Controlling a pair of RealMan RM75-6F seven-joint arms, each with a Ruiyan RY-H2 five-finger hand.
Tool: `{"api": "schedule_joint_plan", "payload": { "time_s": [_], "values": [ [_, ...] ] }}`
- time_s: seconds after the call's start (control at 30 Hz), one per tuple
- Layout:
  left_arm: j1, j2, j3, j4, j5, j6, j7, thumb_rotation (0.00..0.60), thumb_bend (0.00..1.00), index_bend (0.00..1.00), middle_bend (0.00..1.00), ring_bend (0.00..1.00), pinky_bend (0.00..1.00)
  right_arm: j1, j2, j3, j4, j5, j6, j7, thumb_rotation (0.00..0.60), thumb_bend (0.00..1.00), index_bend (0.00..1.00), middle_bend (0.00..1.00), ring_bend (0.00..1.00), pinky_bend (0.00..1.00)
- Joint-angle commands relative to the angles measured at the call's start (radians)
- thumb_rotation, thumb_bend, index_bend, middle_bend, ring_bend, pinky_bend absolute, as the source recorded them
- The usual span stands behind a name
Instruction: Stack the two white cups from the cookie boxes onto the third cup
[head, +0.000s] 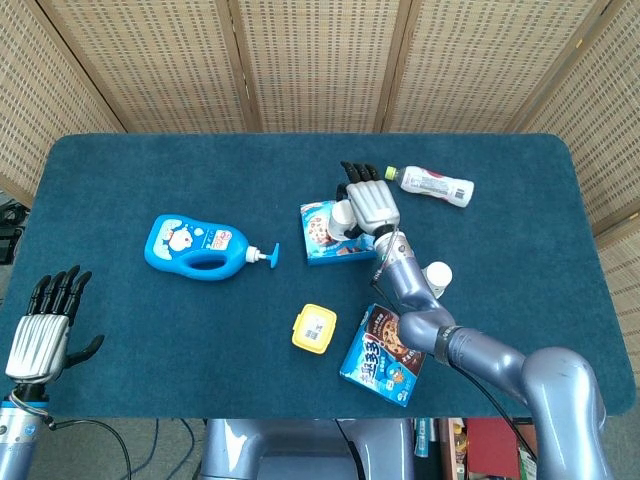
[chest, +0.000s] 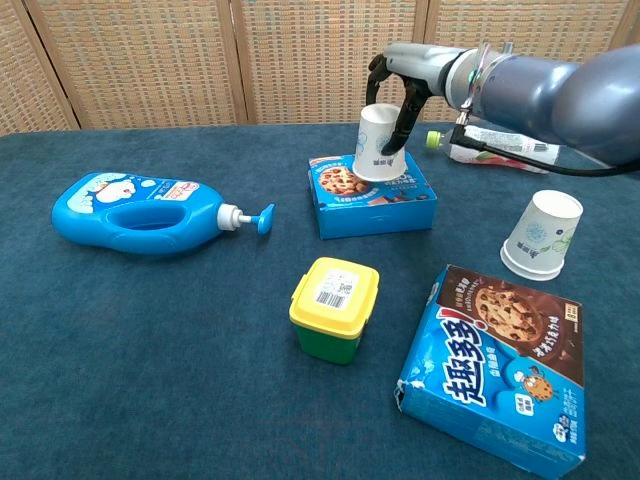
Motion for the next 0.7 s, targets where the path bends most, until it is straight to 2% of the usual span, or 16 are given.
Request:
{"api": "schedule_joint_plan", "payload": {
  "time_s": [0.03, 0.1, 0.27, 0.43, 0.7],
  "values": [
    [0.001, 0.001, 0.002, -0.002, 0.003, 0.002, 0.0, 0.6, 0.25, 0.0, 0.0, 0.0, 0.0, -0.021, 0.049, -0.001, -0.056, 0.022, 0.027, -0.035, 0.6, 0.13, 0.48, 0.1, 0.0, 0.0],
    [0.0, 0.002, 0.003, -0.004, 0.006, 0.003, -0.001, 0.6, 0.25, 0.0, 0.0, 0.0, 0.0, -0.039, 0.09, -0.004, -0.111, 0.044, 0.05, -0.065, 0.6, 0.13, 0.48, 0.1, 0.0, 0.0],
    [-0.003, -0.003, 0.016, -0.006, 0.023, -0.005, -0.001, 0.6, 0.25, 0.0, 0.0, 0.0, 0.0, -0.108, 0.223, -0.014, -0.326, 0.095, 0.149, -0.135, 0.6, 0.13, 0.48, 0.1, 0.0, 0.0],
    [-0.003, -0.005, 0.029, -0.007, 0.047, -0.001, -0.006, 0.6, 0.25, 0.0, 0.0, 0.0, 0.0, -0.179, 0.324, -0.045, -0.504, 0.116, 0.25, -0.181, 0.6, 0.13, 0.48, 0.09, 0.0, 0.0],
    [-0.001, 0.002, 0.041, -0.022, 0.075, 0.011, -0.014, 0.6, 0.25, 0.0, 0.0, 0.0, 0.0, -0.275, 0.459, -0.082, -0.712, 0.142, 0.353, -0.203, 0.6, 0.13, 0.48, 0.09, 0.0, 0.0]
  ]
}}
